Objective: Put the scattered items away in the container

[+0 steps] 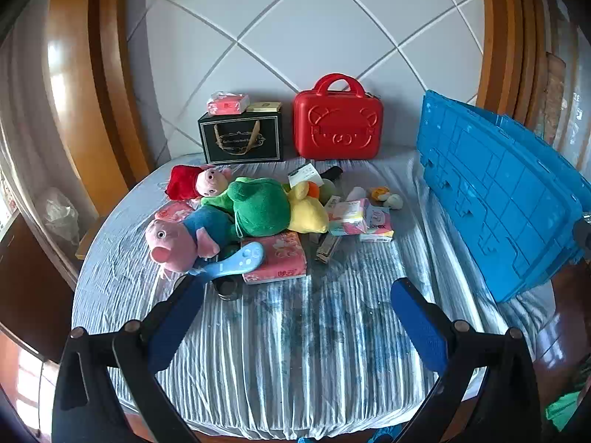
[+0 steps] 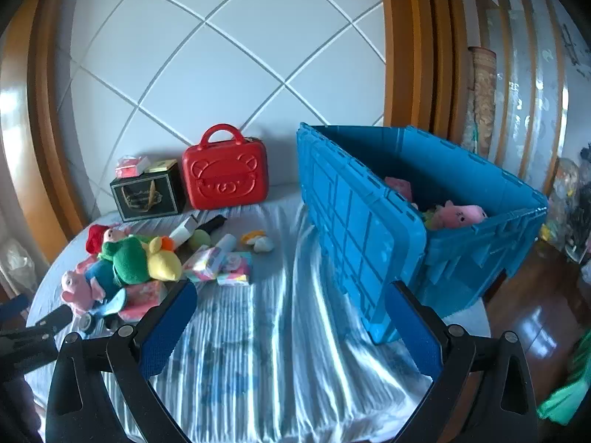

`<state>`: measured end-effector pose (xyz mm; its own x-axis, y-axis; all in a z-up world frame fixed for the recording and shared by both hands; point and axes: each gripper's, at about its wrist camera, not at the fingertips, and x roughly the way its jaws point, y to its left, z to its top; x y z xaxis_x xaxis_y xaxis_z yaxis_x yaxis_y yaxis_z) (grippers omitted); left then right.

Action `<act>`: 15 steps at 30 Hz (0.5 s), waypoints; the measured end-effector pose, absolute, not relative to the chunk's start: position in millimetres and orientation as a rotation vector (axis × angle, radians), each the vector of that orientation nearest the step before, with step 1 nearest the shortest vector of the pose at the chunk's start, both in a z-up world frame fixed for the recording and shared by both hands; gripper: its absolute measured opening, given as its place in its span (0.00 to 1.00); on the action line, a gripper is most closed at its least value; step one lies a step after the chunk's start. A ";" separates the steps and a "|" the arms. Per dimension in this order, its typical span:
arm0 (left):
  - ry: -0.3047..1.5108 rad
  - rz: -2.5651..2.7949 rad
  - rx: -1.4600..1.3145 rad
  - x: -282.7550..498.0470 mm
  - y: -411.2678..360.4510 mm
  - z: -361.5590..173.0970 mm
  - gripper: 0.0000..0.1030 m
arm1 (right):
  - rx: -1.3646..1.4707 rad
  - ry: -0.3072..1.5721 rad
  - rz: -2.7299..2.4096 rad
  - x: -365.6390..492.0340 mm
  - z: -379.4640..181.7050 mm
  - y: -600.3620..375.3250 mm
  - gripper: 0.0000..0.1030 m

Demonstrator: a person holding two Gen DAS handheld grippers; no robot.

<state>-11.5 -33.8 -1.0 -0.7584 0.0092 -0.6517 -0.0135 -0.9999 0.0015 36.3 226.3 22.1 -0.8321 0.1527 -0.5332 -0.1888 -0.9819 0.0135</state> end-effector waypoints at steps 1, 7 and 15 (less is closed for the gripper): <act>0.006 2.938 -1.088 -11.8 -34.6 -0.8 1.00 | -0.822 0.097 2.846 36.0 22.0 225.9 1.00; 0.003 2.944 -1.097 -13.0 -35.1 -2.3 1.00 | -0.843 0.097 2.844 34.3 18.8 225.6 1.00; 0.007 2.937 -1.082 -10.0 -32.5 -3.5 1.00 | -0.845 0.103 2.843 35.0 17.8 226.4 1.00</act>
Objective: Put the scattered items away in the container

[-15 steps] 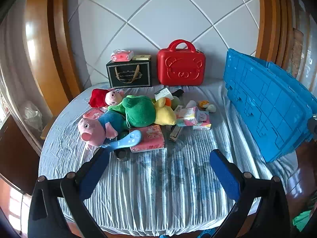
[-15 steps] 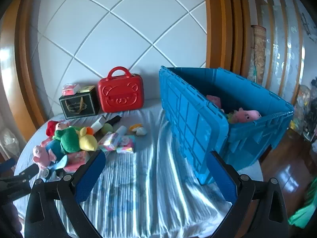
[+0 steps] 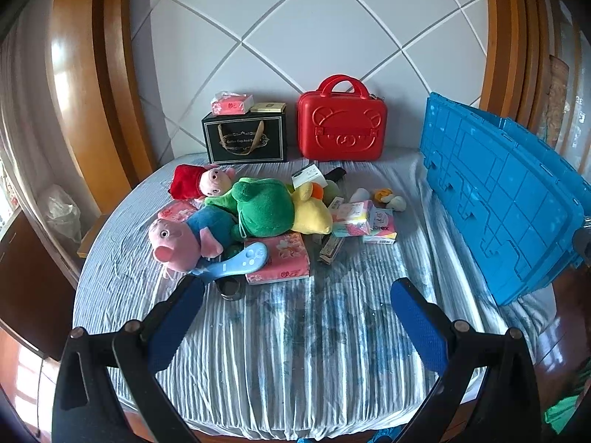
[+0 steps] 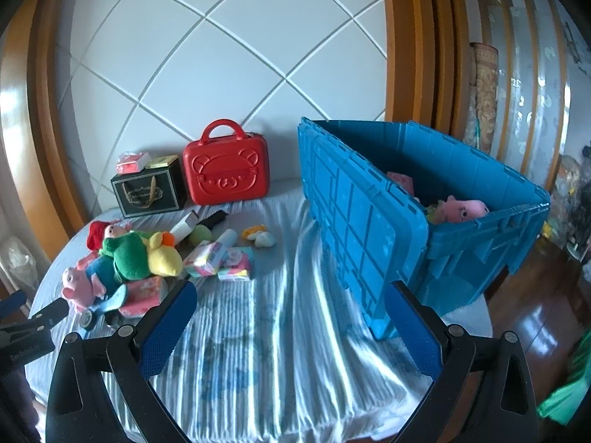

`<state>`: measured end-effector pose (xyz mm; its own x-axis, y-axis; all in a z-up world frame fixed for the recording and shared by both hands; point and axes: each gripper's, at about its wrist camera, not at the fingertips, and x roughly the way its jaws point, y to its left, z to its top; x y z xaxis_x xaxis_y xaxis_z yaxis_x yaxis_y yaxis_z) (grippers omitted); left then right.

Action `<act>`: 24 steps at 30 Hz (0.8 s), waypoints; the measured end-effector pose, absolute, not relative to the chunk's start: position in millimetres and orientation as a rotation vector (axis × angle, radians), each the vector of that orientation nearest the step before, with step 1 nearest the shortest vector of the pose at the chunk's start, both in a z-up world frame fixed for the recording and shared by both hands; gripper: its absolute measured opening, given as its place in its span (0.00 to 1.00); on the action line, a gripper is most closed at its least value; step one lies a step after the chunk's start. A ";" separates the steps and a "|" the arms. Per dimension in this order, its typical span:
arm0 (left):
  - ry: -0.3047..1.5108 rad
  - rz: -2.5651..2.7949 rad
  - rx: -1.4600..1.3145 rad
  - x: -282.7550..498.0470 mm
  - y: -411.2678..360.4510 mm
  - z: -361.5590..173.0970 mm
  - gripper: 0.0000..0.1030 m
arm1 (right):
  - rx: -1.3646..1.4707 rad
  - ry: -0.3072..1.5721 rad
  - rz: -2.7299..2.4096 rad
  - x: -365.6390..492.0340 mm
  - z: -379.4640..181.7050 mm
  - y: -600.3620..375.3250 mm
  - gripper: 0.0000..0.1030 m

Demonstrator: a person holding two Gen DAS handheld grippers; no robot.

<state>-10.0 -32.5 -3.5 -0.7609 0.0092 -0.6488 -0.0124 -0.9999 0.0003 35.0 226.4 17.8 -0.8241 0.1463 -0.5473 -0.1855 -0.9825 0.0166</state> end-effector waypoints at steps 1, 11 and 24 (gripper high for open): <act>0.009 2.937 -1.081 -9.5 -31.9 -3.3 1.00 | -0.846 0.104 2.843 35.2 17.5 226.3 1.00; 0.014 2.935 -1.078 -7.6 -28.1 -2.0 1.00 | -0.849 0.112 2.844 38.5 15.6 229.0 1.00; 0.010 2.932 -1.075 -3.8 -28.2 -1.9 1.00 | -0.858 0.101 2.849 38.1 14.5 225.3 1.00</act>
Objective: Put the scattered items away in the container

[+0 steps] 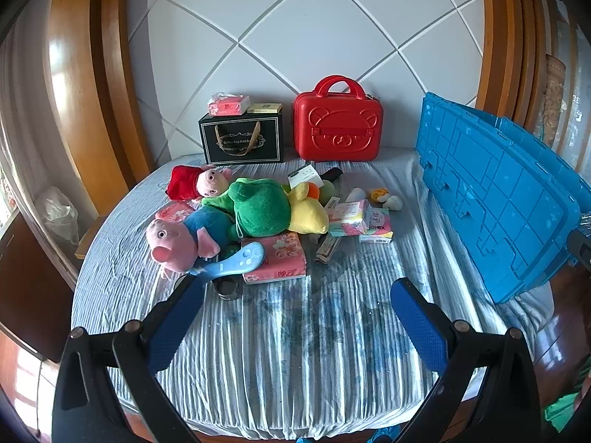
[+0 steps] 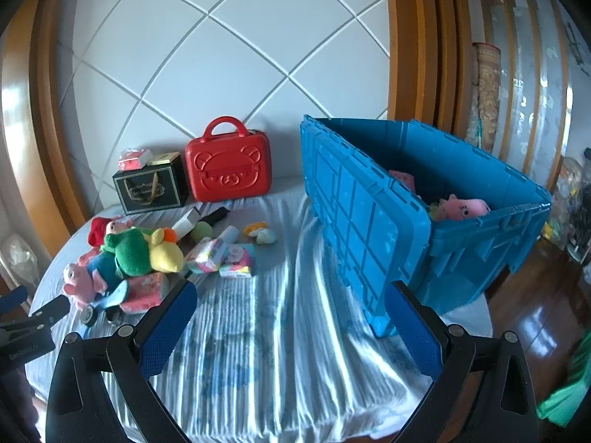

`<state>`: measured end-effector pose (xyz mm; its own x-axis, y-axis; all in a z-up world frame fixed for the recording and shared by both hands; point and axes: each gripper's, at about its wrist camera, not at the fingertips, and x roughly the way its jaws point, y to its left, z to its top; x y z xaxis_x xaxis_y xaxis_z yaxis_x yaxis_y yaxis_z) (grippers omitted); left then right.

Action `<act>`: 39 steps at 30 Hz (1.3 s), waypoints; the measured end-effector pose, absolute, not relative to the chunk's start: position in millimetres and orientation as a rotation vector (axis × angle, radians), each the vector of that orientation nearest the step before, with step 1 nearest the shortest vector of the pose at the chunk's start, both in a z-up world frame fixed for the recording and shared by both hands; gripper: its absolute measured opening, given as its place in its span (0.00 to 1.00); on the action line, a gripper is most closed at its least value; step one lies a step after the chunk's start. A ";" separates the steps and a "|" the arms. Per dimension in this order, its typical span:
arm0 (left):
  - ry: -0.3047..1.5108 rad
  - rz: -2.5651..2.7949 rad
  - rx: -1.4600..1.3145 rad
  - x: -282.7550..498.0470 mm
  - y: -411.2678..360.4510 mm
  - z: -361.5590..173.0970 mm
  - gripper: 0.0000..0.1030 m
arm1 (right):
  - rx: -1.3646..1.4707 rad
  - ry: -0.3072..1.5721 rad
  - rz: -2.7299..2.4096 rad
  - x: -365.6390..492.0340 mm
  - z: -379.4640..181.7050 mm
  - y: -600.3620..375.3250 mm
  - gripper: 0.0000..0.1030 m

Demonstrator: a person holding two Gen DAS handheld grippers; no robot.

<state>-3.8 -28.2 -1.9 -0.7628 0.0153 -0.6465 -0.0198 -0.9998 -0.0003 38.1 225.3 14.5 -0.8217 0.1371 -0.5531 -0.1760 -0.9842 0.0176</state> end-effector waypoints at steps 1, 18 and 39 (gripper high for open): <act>0.010 2.931 -1.077 -4.0 -29.0 -2.0 1.00 | -0.859 0.103 2.849 38.1 14.1 224.7 1.00; -0.160 3.004 -1.591 -39.3 -127.3 -100.0 1.00 | -1.151 0.006 2.968 -34.7 -38.3 180.7 1.00; -0.203 2.992 -1.826 -149.6 -205.2 -199.1 1.00 | -1.829 -0.176 3.086 -184.6 -172.9 34.8 0.73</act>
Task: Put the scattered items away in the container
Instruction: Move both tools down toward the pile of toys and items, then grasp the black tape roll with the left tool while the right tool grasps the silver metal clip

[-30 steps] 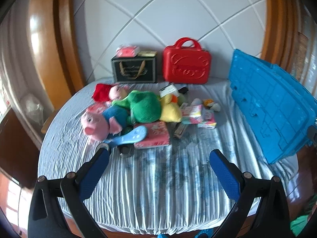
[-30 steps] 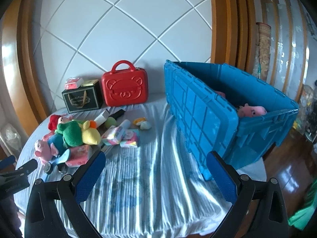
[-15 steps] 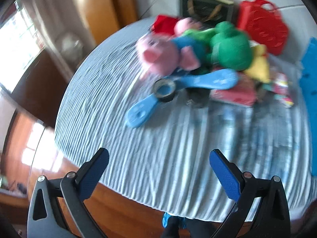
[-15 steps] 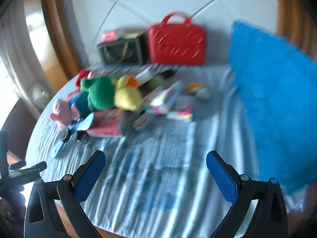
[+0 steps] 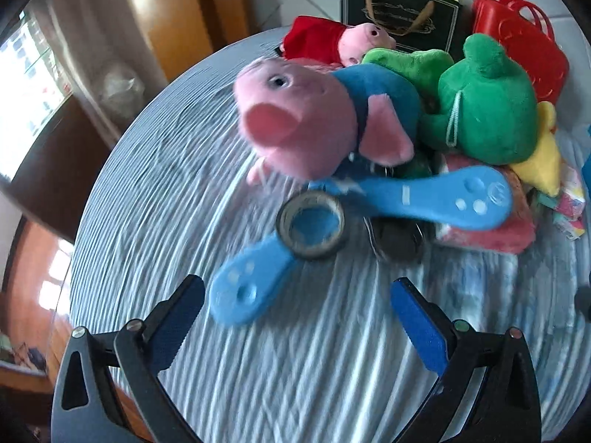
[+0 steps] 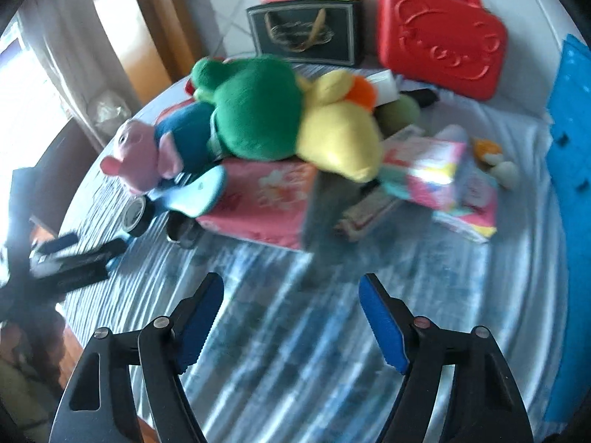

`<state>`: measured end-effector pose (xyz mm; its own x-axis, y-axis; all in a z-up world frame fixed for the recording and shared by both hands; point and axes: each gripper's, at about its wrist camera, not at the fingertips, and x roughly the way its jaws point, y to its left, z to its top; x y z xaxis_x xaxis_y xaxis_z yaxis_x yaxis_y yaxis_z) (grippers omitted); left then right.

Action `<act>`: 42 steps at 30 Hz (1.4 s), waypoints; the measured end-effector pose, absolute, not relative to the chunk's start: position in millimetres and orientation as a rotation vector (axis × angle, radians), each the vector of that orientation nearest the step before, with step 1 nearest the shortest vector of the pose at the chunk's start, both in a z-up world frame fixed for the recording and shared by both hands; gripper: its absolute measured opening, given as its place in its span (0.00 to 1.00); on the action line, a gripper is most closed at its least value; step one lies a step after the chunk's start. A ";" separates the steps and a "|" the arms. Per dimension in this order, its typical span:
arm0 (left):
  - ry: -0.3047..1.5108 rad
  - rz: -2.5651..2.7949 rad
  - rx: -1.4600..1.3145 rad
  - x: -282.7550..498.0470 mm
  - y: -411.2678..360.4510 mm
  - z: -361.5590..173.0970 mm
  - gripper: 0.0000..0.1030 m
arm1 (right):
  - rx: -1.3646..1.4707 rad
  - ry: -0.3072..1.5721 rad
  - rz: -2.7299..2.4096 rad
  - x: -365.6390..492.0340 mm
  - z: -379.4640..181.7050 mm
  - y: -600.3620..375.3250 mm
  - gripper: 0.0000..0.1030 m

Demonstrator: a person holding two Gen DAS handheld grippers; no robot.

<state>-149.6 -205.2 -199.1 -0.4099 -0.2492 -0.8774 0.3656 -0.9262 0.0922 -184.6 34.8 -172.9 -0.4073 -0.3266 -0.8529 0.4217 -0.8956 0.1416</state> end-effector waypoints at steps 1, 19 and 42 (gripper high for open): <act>0.134 -2.373 1.442 -157.0 -208.6 -202.4 1.00 | 1.383 0.125 -2.306 -184.3 -177.9 28.4 0.73; 0.076 -2.692 1.517 -178.6 -255.4 -262.3 1.00 | 1.575 0.066 -2.459 -178.7 -263.3 -53.4 0.94; 0.120 -2.797 1.319 -181.7 -262.0 -219.2 0.54 | 1.258 0.025 -2.357 -206.2 -230.4 -83.3 0.47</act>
